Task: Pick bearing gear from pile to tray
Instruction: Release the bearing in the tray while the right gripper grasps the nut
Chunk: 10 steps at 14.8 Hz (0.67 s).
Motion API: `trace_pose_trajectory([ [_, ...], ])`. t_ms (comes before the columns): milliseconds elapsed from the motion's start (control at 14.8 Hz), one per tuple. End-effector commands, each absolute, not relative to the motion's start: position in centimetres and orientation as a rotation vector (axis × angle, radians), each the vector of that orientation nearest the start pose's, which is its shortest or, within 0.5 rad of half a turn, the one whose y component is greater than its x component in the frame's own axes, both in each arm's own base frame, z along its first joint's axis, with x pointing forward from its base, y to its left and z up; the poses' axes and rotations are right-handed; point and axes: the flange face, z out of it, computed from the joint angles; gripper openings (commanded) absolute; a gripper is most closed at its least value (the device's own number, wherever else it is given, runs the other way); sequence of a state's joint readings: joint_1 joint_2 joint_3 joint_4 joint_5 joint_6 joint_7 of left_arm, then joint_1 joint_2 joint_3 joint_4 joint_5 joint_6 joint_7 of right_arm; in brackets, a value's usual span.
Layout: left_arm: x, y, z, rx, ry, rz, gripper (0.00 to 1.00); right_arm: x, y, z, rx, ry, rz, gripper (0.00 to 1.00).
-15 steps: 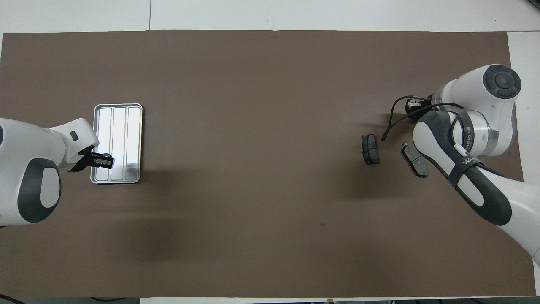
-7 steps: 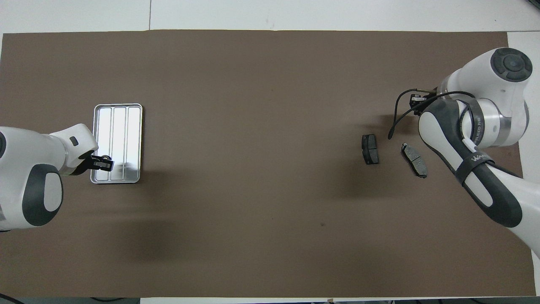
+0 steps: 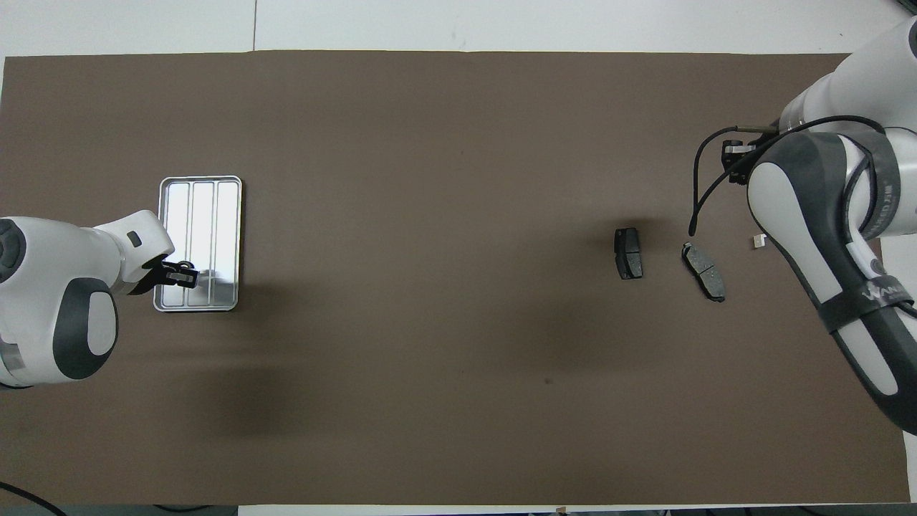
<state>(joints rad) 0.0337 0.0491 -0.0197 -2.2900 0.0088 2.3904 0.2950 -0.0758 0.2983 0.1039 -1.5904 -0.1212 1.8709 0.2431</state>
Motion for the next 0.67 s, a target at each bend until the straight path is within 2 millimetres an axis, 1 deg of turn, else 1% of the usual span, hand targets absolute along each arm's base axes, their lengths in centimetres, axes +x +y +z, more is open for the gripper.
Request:
trace_pose_trajectory([
  [0, 52.1, 0.8, 32.9, -3.102, 0.445, -0.106, 0.04, 63.3, 3.1, 51.7, -3.224, 0.215, -0.012, 0.00],
  [67, 52.1, 0.6, 32.3, -3.103, 0.450, -0.096, 0.04, 62.7, 4.2, 53.0, -3.222, 0.203, -0.028, 0.00],
  [135, 52.1, 0.5, 32.1, -3.102, 0.447, -0.103, 0.04, 62.2, 5.4, 53.8, -3.203, 0.187, -0.034, 0.00],
  [202, 52.2, 0.4, 31.8, -3.104, 0.438, -0.106, 0.04, 61.8, 5.9, 54.5, -3.184, 0.223, -0.034, 0.00],
  [270, 52.1, 0.3, 31.6, -3.105, 0.438, -0.101, 0.04, 61.4, 6.9, 54.9, -3.167, 0.261, -0.028, 0.00],
  [337, 52.1, 0.3, 31.4, -3.105, 0.438, -0.101, 0.04, 60.7, 8.9, 55.7, -3.159, 0.272, -0.030, 0.00],
  [405, 52.1, 0.2, 31.0, -3.104, 0.440, -0.101, 0.04, 60.3, 10.4, 56.0, -3.153, 0.316, -0.034, 0.00],
  [472, 52.0, 0.2, 30.7, -3.105, 0.440, -0.101, 0.04, 59.6, 12.6, 56.5, -3.145, 0.367, -0.043, 0.00],
  [607, 51.8, 0.2, 30.2, -3.104, 0.442, -0.101, 0.04, 58.3, 17.2, 56.9, -3.114, 0.485, -0.045, 0.00],
])
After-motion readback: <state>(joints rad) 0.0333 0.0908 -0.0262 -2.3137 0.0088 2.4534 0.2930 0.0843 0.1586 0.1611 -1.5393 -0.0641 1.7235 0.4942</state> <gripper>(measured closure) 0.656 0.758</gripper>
